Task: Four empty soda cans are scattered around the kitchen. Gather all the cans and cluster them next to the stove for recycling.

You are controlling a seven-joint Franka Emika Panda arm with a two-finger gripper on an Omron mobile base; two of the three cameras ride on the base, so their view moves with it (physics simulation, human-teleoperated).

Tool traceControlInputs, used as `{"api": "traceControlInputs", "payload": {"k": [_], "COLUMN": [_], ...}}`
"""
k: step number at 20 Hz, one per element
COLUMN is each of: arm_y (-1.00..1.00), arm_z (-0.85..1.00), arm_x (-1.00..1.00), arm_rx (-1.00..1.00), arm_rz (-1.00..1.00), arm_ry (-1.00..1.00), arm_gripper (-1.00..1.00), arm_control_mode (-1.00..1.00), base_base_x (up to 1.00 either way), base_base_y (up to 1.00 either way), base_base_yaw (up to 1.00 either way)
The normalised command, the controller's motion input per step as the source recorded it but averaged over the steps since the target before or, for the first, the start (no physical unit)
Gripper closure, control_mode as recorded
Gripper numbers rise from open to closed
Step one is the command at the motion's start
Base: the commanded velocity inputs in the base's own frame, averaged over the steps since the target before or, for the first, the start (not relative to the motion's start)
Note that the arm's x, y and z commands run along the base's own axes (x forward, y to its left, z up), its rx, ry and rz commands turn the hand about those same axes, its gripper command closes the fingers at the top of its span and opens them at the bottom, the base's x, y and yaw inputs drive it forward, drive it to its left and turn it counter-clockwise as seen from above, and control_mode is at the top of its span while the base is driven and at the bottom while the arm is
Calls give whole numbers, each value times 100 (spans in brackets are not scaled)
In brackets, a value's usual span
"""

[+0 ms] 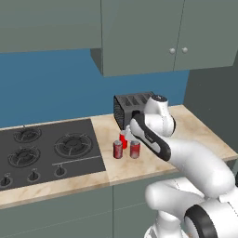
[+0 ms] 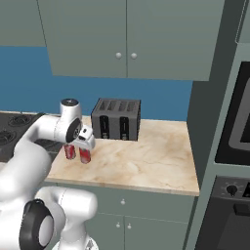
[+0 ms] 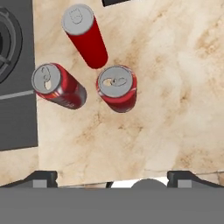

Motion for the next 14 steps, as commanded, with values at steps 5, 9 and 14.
{"api": "traceControlInputs", "payload": {"k": [5,9,14], "arm_y": [0,0,3], "arm_z": [4,8,7], "arm_x": [-24,-19,-16], "arm_rx": [0,-1,-7], "arm_rz": [0,0,0], "arm_ry": [0,0,-4], "arm_gripper": [-100,-100,-100], "arm_control_mode": [-100,-100,-100], "base_base_x": [0,0,0], "base_base_y": [0,0,0], "base_base_yaw": [0,0,0]}}
